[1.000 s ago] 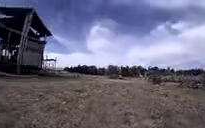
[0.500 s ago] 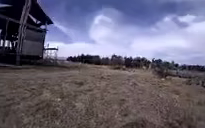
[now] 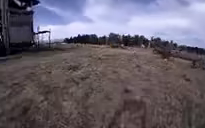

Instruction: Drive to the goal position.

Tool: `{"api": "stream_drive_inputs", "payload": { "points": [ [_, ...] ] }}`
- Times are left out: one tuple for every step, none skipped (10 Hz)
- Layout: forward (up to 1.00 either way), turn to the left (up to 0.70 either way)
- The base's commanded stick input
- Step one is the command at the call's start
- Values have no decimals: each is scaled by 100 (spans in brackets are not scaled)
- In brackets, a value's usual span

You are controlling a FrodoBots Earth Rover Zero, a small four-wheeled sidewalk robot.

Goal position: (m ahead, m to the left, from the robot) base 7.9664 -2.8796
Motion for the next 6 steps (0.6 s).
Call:
{"api": "stream_drive_inputs", "payload": {
  "points": [
    [70,0],
    [70,0],
    [70,0],
    [70,0],
    [70,0],
    [70,0]
  ]
}}
